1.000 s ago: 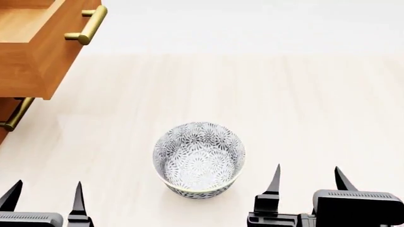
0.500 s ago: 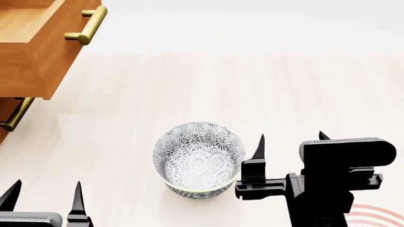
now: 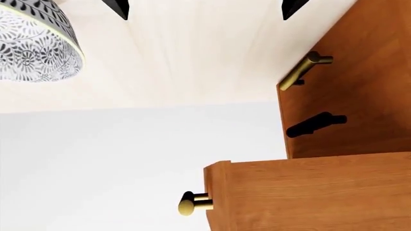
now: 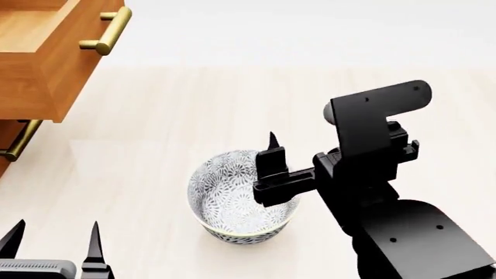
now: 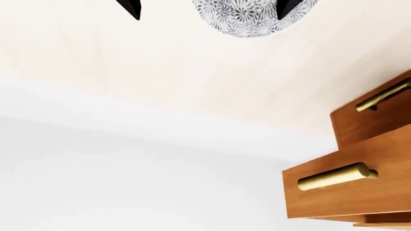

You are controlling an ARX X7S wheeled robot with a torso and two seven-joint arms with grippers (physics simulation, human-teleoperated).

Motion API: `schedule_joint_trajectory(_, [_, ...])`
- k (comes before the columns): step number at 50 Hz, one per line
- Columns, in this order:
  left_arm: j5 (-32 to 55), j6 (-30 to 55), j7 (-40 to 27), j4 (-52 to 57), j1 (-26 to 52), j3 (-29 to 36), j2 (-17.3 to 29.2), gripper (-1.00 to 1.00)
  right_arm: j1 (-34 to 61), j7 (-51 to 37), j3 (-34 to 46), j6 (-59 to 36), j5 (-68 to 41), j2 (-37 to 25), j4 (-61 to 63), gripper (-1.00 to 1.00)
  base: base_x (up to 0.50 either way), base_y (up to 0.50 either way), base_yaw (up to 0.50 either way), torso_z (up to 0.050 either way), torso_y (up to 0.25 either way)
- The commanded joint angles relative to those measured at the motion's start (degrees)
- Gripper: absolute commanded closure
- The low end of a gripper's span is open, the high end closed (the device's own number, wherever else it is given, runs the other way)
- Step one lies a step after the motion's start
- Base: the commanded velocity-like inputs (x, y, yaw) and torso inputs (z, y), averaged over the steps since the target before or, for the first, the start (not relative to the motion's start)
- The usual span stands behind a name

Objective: Put the bowl on the plate.

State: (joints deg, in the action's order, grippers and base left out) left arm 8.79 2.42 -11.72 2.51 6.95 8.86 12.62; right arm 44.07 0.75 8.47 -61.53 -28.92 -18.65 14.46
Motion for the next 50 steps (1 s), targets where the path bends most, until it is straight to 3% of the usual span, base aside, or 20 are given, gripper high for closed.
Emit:
schedule_joint_trajectory(1, [0.18, -0.82, -0.11, -0.91, 0.22, 0.22, 0.18, -1.00, 8.70, 3.21, 3.15, -6.70, -2.21, -0.01, -6.24, -1.00, 0.00, 0.00, 0.00, 0.000, 0.000])
schedule_joint_trajectory(26, [0.19, -0.46, -0.68, -0.30, 0.43, 1.29, 0.60, -1.00, 21.86, 10.42, 14.46, -9.90, -1.14, 1.63, -20.69, -1.00, 0.00, 0.00, 0.00, 0.000, 0.000])
schedule_joint_trajectory(50, [0.68, -0.51, -1.23, -0.29, 0.40, 1.72, 1.03, -1.00, 25.39, 12.78, 22.23, -8.22, 1.02, 4.68, -27.97, -1.00, 0.00, 0.00, 0.00, 0.000, 0.000])
